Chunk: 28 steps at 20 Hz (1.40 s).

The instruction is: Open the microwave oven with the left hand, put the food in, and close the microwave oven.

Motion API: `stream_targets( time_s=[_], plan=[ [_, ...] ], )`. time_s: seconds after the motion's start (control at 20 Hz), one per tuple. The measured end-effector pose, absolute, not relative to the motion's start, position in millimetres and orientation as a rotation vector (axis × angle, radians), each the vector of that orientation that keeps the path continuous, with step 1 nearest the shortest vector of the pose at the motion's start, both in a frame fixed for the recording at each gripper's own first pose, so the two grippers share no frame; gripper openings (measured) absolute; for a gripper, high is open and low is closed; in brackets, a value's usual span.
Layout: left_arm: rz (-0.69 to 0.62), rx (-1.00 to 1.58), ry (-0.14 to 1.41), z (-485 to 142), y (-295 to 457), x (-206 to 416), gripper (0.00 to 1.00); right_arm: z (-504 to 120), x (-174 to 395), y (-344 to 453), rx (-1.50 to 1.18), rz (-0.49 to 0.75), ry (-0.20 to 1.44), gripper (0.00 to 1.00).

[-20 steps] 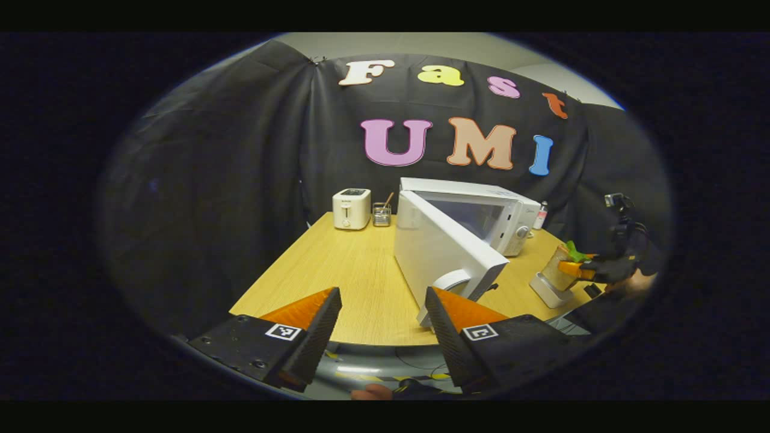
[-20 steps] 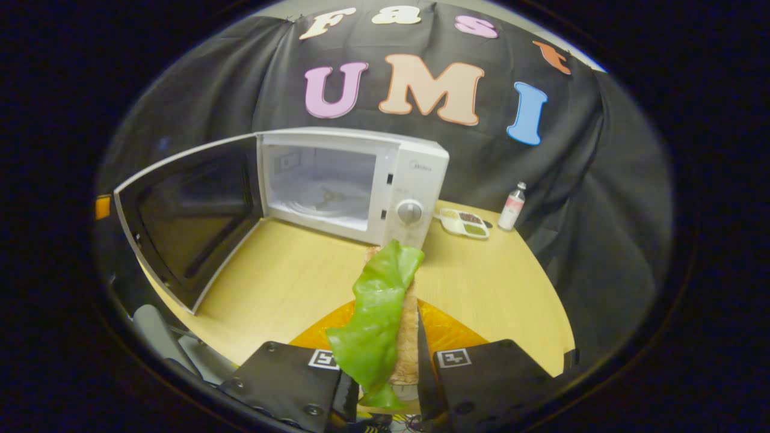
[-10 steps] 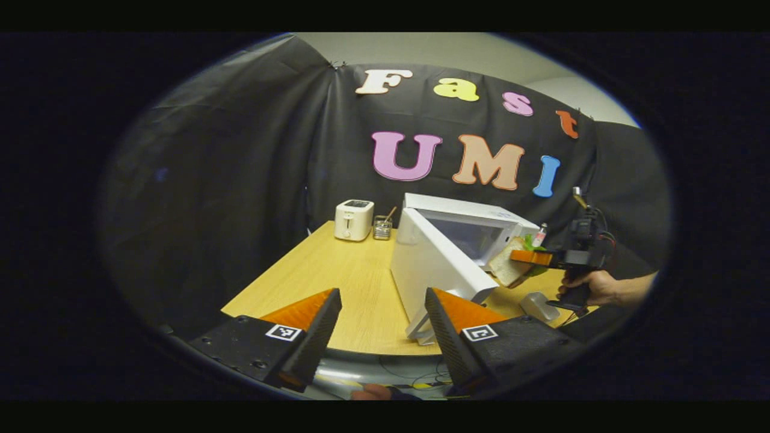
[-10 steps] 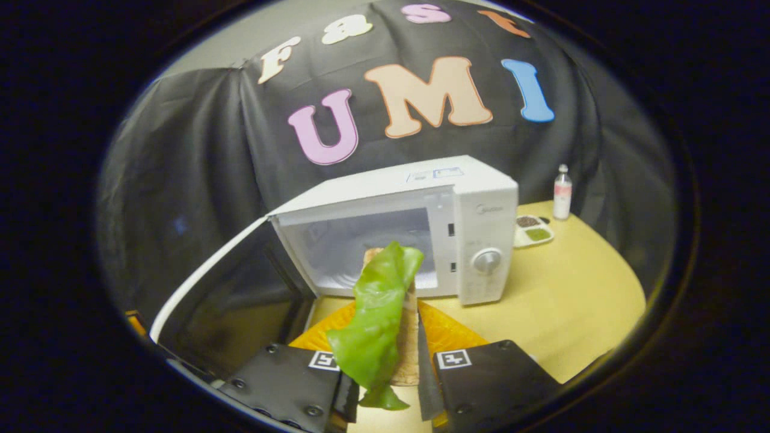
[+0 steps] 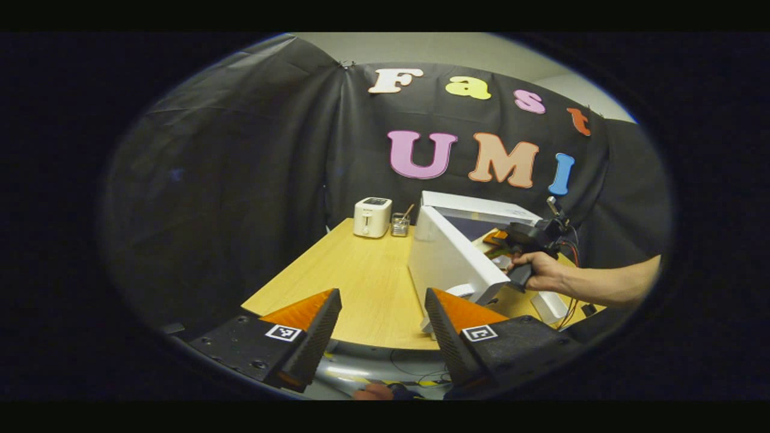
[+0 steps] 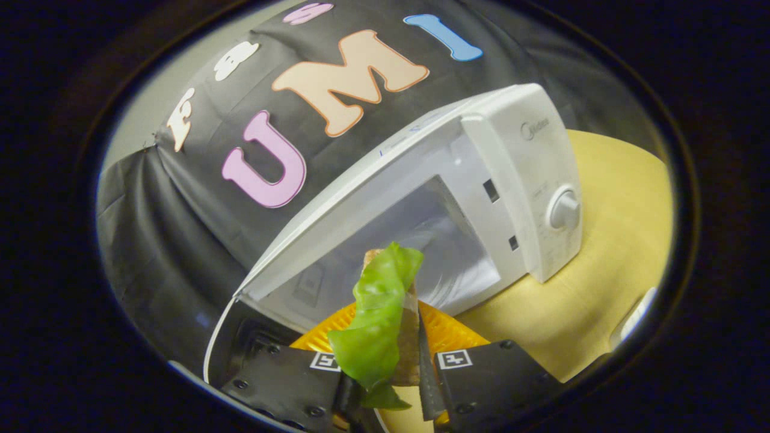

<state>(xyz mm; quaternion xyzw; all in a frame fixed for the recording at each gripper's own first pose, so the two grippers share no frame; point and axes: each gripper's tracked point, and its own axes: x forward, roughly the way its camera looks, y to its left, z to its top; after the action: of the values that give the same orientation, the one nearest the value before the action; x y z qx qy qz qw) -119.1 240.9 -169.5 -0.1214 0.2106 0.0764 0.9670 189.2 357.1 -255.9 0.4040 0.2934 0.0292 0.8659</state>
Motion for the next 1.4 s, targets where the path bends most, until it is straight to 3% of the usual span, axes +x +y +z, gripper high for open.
stream_targets(
  time_s=[0.4, 0.45, 0.5, 1.0, 1.05, 1.15, 1.25, 1.3, 1.35, 1.4],
  plan=[
    [0.191, -0.094, 0.459, -168, 262, -124, 0.82, -278, 251, 403, 0.946, -0.061, 0.539, 0.48],
    [0.192, -0.094, 0.462, -167, 262, -125, 0.78, -281, 259, 404, 0.953, -0.073, 0.531, 0.48],
    [0.193, -0.095, 0.466, -168, 261, -125, 0.81, -281, 265, 407, 0.959, -0.077, 0.516, 0.48],
    [0.234, -0.019, 0.441, -160, 281, -114, 0.82, -317, 298, 416, 0.907, -0.123, 0.536, 0.40],
    [0.229, -0.024, 0.445, -162, 279, -113, 0.82, -323, 294, 413, 0.870, -0.139, 0.543, 0.46],
    [0.220, -0.033, 0.453, -165, 275, -113, 0.82, -331, 287, 407, 0.810, -0.145, 0.562, 0.68],
    [0.217, -0.035, 0.448, -163, 275, -113, 0.82, -330, 286, 399, 0.731, -0.153, 0.558, 0.80],
    [0.216, -0.033, 0.443, -162, 274, -113, 0.87, -333, 287, 395, 0.689, -0.150, 0.564, 0.82],
    [0.219, -0.029, 0.434, -160, 276, -112, 0.87, -335, 288, 395, 0.660, -0.136, 0.583, 1.00],
    [0.224, -0.027, 0.431, -158, 278, -113, 0.82, -335, 290, 394, 0.638, -0.128, 0.594, 0.90]
  ],
)
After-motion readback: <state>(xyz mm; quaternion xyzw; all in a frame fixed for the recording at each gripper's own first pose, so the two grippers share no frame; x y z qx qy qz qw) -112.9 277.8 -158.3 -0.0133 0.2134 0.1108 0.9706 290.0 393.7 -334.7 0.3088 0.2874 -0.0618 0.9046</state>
